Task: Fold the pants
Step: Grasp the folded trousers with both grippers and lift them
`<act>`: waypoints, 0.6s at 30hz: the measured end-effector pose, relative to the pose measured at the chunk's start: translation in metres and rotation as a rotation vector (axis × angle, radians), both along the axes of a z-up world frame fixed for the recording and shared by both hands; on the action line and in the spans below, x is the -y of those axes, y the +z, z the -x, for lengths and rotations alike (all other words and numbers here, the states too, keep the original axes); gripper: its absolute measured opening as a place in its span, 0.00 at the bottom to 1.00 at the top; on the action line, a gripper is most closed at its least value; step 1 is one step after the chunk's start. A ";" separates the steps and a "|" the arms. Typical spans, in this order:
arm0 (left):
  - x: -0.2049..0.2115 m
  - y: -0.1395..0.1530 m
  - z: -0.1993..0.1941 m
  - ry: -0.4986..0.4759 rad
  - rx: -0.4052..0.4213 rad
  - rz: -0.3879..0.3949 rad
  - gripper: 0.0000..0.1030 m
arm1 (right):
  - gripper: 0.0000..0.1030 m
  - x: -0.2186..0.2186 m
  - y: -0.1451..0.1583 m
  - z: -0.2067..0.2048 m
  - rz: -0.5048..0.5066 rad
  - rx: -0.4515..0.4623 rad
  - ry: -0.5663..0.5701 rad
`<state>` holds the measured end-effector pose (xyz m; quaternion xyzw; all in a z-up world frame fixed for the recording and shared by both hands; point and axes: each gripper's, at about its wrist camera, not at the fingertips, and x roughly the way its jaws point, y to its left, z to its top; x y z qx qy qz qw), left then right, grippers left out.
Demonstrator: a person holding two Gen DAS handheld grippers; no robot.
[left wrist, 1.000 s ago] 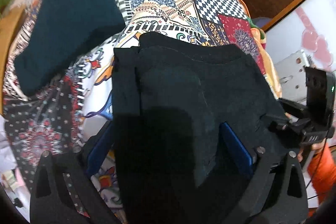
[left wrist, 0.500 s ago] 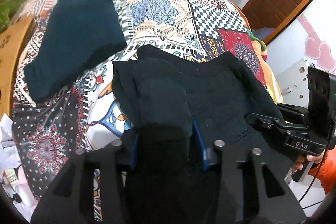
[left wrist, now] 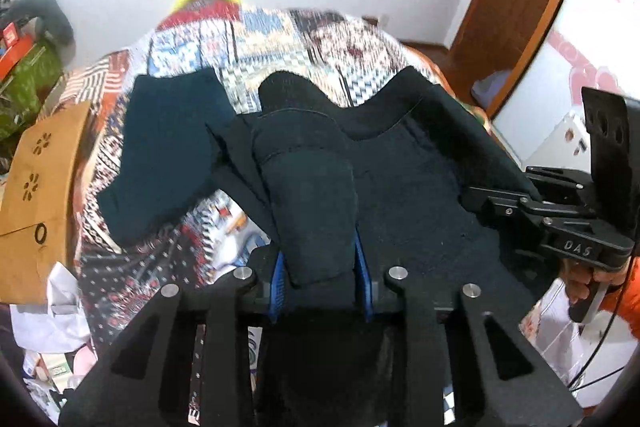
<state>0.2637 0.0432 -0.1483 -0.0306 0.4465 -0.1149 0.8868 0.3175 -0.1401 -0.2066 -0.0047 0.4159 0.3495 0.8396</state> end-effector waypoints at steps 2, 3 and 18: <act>-0.009 0.016 -0.002 0.020 0.037 0.003 0.29 | 0.16 -0.007 0.014 -0.004 -0.004 0.047 0.011; -0.012 0.022 -0.003 0.028 0.058 -0.001 0.29 | 0.16 -0.010 0.020 -0.007 -0.013 0.061 0.014; -0.099 0.068 -0.077 0.166 0.267 -0.089 0.29 | 0.16 -0.099 0.063 -0.101 -0.109 0.159 0.037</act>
